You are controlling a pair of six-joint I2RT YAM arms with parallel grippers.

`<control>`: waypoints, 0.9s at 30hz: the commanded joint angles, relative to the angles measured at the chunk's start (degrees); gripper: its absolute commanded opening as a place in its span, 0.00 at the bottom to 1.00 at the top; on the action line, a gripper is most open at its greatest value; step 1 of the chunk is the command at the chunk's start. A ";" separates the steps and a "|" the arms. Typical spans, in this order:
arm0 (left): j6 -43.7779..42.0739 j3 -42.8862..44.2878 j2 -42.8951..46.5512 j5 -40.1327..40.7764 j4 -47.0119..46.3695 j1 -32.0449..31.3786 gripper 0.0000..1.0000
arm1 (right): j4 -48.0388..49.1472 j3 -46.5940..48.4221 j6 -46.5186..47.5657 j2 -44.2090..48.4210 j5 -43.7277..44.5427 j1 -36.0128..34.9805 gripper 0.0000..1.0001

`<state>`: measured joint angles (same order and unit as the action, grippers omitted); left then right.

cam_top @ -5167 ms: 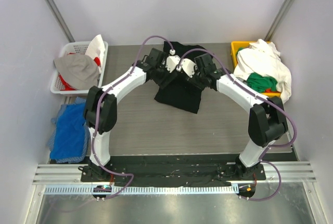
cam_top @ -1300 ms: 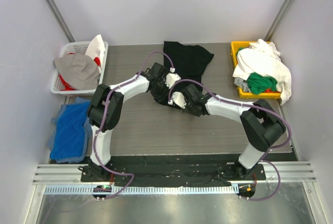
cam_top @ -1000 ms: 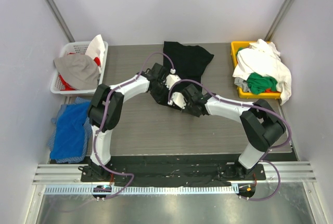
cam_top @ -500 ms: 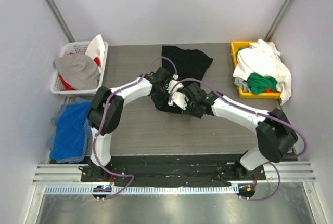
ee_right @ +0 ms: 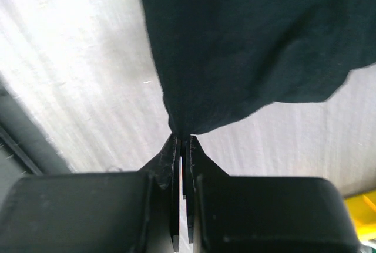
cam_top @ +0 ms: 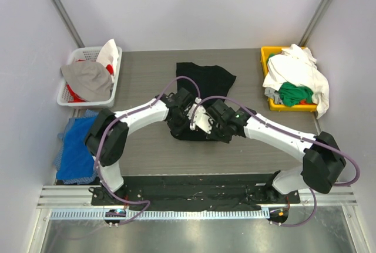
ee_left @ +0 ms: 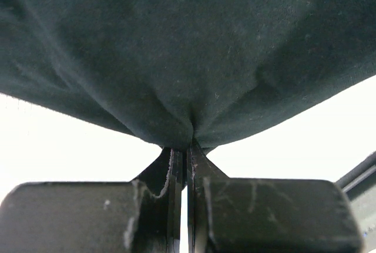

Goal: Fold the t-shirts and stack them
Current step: Fold the long partially folded tshirt into a neat square

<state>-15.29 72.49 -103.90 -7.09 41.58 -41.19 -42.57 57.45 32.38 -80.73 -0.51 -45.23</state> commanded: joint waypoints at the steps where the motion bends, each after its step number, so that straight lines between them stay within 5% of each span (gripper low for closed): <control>1: 0.70 -1.21 5.80 0.16 4.81 -0.12 0.00 | -4.71 0.90 -1.71 2.86 -4.49 -1.44 0.01; 14: 1.05 -2.00 12.84 -2.31 11.06 -3.20 0.00 | -7.71 6.26 -2.24 6.28 -5.47 -2.76 0.01; 27: 3.33 1.33 12.93 5.06 2.64 -2.58 0.00 | 4.42 9.87 -0.21 3.65 12.19 -2.67 0.01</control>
<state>-13.21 70.37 -92.79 -6.02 48.93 -44.23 -44.34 64.45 31.16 -76.79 3.90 -47.90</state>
